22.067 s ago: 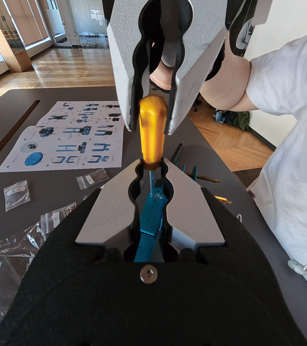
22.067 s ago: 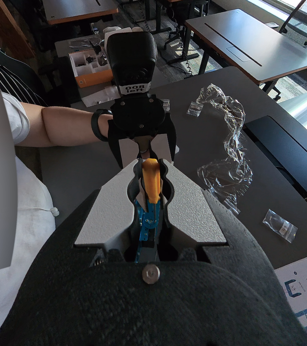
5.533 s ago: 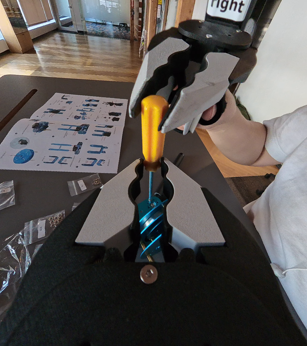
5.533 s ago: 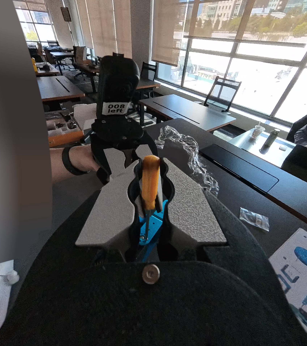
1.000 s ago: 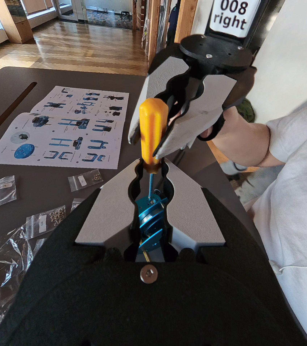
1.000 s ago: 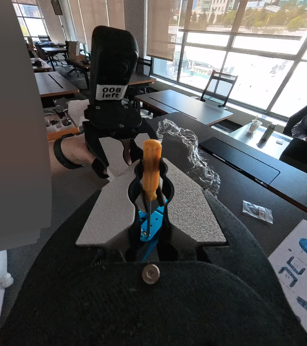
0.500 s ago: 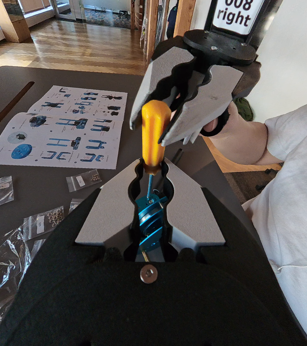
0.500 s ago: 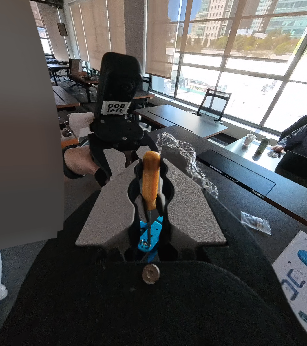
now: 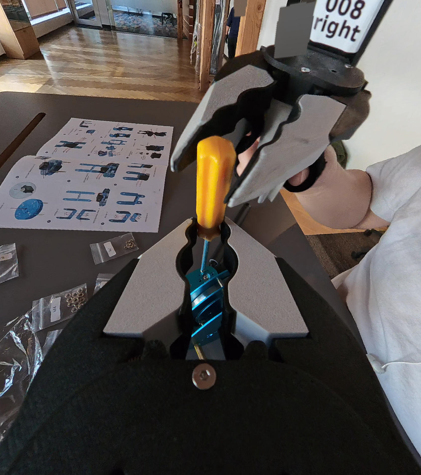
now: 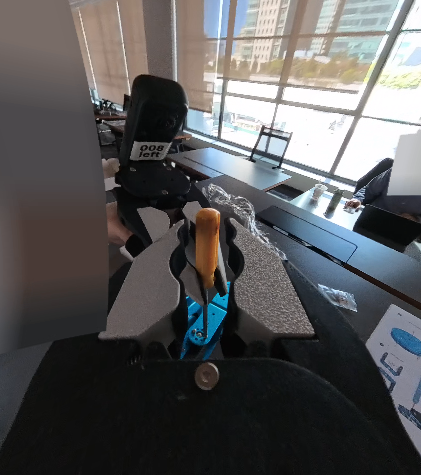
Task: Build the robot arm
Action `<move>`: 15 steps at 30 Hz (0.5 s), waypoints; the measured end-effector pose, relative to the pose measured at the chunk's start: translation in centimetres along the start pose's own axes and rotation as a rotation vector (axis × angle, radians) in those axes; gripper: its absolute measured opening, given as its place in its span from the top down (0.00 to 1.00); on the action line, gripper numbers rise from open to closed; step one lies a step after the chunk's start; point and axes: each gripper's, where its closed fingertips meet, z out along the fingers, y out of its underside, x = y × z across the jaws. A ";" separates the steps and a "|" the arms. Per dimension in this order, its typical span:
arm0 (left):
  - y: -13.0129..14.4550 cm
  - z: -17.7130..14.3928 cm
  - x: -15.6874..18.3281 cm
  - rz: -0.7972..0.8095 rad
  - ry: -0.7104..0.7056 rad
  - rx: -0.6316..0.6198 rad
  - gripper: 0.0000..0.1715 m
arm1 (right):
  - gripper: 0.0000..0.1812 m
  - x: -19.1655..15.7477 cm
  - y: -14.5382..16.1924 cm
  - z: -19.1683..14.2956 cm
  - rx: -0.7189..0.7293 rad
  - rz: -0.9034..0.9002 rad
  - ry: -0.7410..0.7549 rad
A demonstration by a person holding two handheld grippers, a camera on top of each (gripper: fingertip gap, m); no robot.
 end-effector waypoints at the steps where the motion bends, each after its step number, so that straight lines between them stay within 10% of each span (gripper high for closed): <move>1: 0.0 0.0 0.0 -0.001 0.001 0.001 0.90 | 0.88 0.1 0.4 0.1 -0.032 -0.004 -0.023; 9: 0.1 -0.2 0.1 -0.007 -0.006 -0.015 0.91 | 0.89 0.2 0.9 0.6 -0.023 -0.004 0.257; 15: -0.2 -0.4 0.2 -0.003 -0.009 -0.009 0.91 | 0.84 0.6 0.1 0.4 -0.026 0.007 0.098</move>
